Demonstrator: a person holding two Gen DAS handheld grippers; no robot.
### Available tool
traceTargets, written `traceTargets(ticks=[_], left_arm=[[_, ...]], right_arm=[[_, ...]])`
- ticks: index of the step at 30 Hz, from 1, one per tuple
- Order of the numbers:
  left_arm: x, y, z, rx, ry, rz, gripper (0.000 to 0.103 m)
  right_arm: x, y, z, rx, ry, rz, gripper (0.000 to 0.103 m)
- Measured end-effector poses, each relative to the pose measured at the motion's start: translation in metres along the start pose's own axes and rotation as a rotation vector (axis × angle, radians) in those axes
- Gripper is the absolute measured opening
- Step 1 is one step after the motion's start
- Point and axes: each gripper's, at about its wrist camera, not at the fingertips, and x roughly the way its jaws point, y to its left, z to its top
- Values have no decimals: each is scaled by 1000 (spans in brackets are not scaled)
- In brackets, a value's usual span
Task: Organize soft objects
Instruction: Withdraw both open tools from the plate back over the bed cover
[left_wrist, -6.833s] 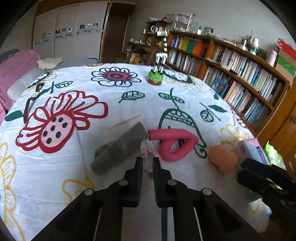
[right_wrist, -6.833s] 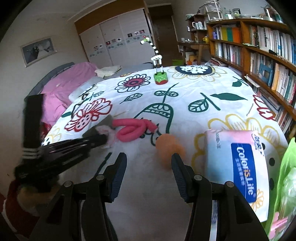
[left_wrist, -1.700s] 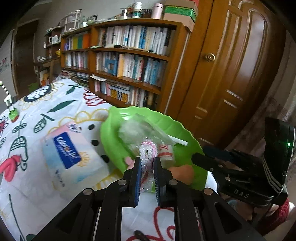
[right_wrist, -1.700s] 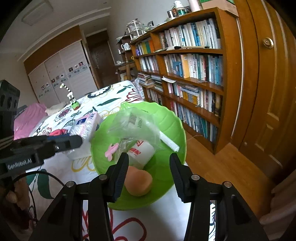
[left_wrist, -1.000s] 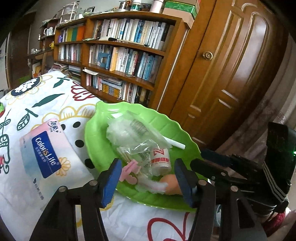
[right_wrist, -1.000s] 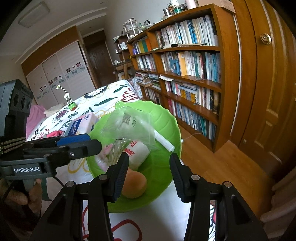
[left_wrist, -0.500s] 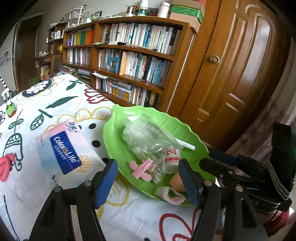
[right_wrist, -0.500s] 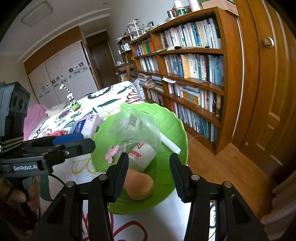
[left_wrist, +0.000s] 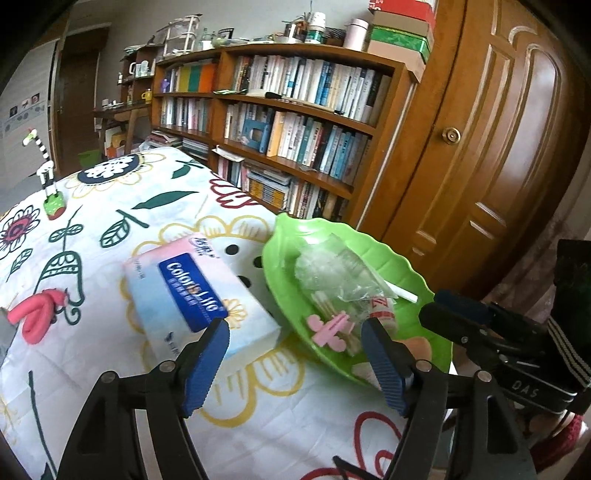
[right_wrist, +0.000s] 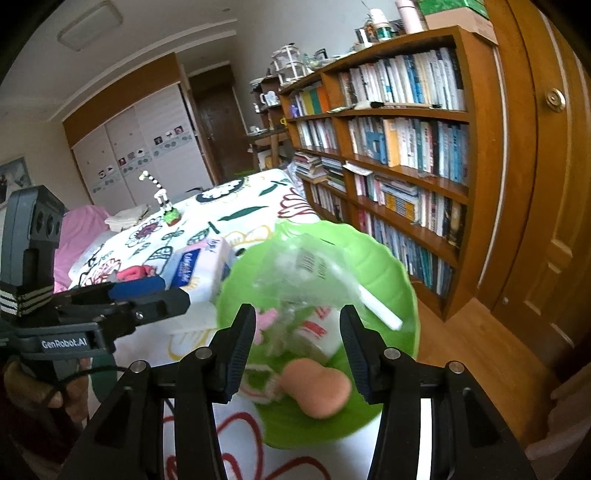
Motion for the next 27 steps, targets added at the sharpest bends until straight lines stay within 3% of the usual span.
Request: traceTargets(ticks=[16, 27], left_arm=[[-22, 36, -15, -72, -17, 50, 79], [-39, 69, -32, -146, -29, 93, 79]], right_arm=[[17, 59, 17, -92, 12, 125, 51], [31, 95, 11, -163, 63, 190, 51]])
